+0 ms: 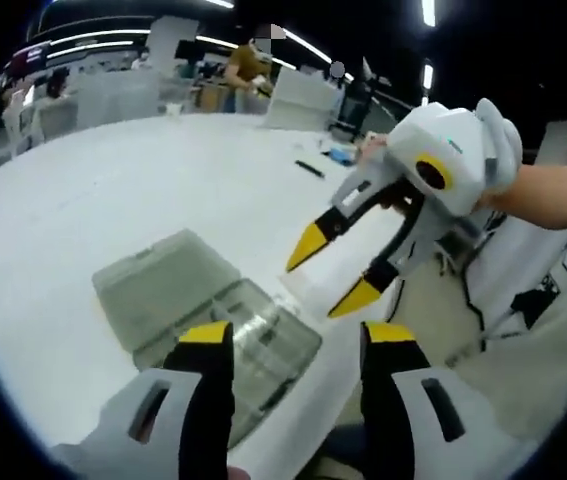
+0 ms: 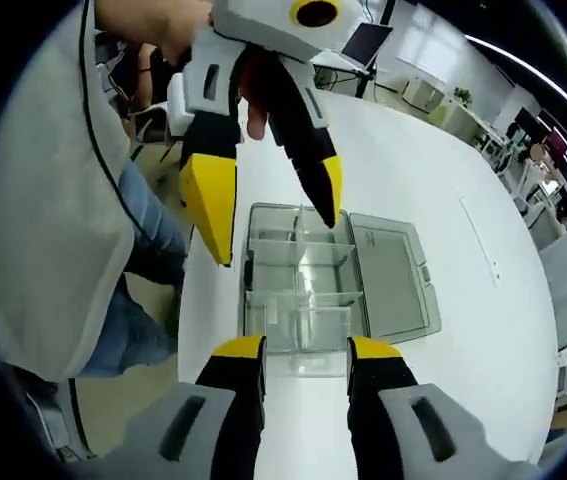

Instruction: Insert the divider into the dual guide fixture by aligning both edges with the guide slots and pushing it downward to the bottom, including one-sided entry, uneven engagement, binding, and posture correction.

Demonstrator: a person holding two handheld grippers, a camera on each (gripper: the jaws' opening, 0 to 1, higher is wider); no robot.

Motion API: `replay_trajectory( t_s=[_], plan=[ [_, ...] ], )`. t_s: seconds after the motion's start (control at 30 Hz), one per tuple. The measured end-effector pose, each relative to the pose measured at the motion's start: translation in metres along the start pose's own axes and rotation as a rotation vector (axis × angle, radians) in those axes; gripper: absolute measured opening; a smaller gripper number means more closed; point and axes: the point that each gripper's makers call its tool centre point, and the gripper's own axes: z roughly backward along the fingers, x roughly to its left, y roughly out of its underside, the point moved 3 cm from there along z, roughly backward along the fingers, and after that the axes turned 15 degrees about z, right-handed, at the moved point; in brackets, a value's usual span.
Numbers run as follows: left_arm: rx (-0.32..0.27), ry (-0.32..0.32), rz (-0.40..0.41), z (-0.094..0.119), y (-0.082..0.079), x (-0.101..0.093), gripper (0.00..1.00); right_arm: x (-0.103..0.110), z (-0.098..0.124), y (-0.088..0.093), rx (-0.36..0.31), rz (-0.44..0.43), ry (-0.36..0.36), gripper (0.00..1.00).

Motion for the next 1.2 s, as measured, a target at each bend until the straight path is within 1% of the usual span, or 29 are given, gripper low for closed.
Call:
replay_trajectory(
  t_s=[0.17, 0.27, 0.37, 0.43, 0.53, 0.6, 0.67, 0.73, 0.8, 0.83, 0.9, 1.03, 1.2],
  plan=[
    [-0.009, 0.012, 0.05, 0.0, 0.0, -0.002, 0.43, 0.0, 0.0, -0.012, -0.018, 0.017, 0.012, 0.27],
    [-0.007, 0.02, 0.082, 0.0, 0.001, -0.002, 0.4, 0.0, -0.002, -0.016, -0.027, 0.017, 0.015, 0.27],
    [-0.007, 0.021, 0.118, 0.001, 0.002, -0.001, 0.36, 0.001, -0.003, -0.02, -0.038, 0.023, 0.019, 0.27],
    [-0.011, 0.015, 0.14, 0.002, 0.001, 0.001, 0.35, 0.002, -0.003, -0.024, -0.043, 0.034, 0.023, 0.27],
    [-0.004, 0.02, 0.173, 0.002, 0.002, 0.002, 0.29, 0.001, -0.004, -0.028, -0.049, 0.043, 0.032, 0.27],
    [-0.004, 0.023, 0.187, 0.002, 0.003, 0.002, 0.28, 0.0, -0.005, -0.029, -0.053, 0.045, 0.036, 0.27],
    [-0.002, 0.017, 0.181, 0.002, 0.003, 0.001, 0.26, 0.0, -0.006, -0.032, -0.055, 0.051, 0.037, 0.27],
    [-0.001, 0.019, 0.205, 0.002, 0.003, 0.001, 0.23, 0.0, -0.006, -0.034, -0.058, 0.058, 0.04, 0.27],
    [-0.005, 0.02, 0.229, 0.003, 0.003, 0.003, 0.23, -0.002, -0.006, -0.036, -0.062, 0.062, 0.048, 0.27],
    [-0.002, 0.007, 0.24, 0.003, 0.004, 0.005, 0.23, -0.004, -0.006, -0.038, -0.067, 0.066, 0.062, 0.27],
    [0.002, 0.008, 0.258, 0.003, 0.005, 0.006, 0.19, -0.003, -0.006, -0.04, -0.073, 0.065, 0.057, 0.27],
    [-0.011, 0.009, 0.304, 0.005, 0.003, 0.009, 0.12, -0.003, -0.008, -0.043, -0.076, 0.078, 0.058, 0.27],
    [0.004, -0.002, 0.318, 0.005, 0.007, 0.011, 0.06, -0.004, -0.009, -0.047, -0.084, 0.086, 0.064, 0.27]
  ],
)
